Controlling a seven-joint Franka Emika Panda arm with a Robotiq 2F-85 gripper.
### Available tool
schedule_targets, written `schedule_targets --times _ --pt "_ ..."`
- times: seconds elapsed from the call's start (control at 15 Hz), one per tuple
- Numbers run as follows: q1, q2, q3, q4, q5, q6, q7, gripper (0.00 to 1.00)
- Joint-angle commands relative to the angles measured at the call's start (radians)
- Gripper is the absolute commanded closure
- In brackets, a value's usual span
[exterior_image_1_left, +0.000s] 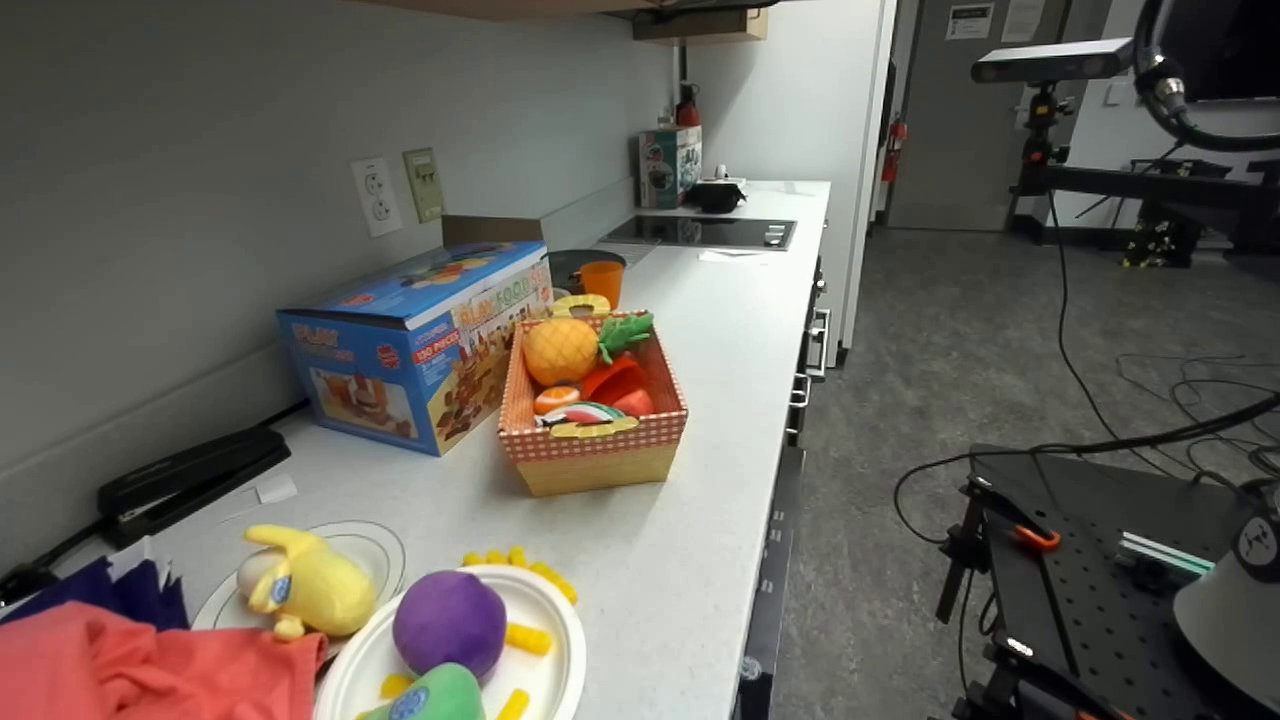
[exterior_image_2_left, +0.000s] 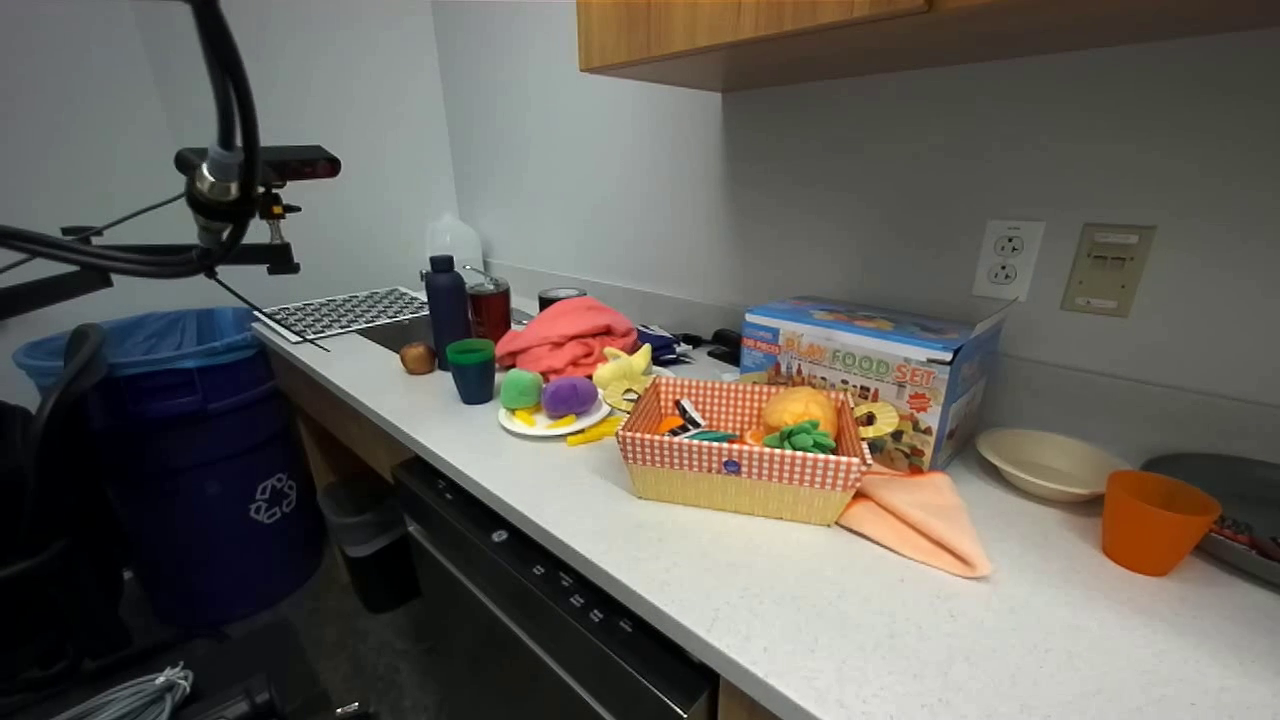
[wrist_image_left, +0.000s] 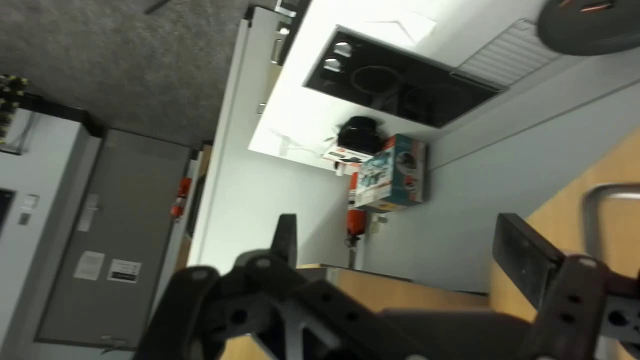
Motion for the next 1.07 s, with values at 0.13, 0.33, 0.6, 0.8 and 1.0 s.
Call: schedule_targets --times 0.13,0.33,0.6,0.8,1.0 --pt "-0.084 -0.031 -0.061 -0.034 -0.137 -0.061 0.056 0.00" --pt "-0.051 -0.060 -0.071 0.000 -0.085 -0.096 0.014 0.00" --pt "-0.001 -0.049 -0.069 0.051 0.052 -0.142 -0.003 0.00" --pt "0.040 -0.048 -0.048 0.094 0.186 -0.165 -0.042 0.00" --pt "0.066 -0.038 -0.025 0.137 0.308 -0.156 -0.082 0.00"
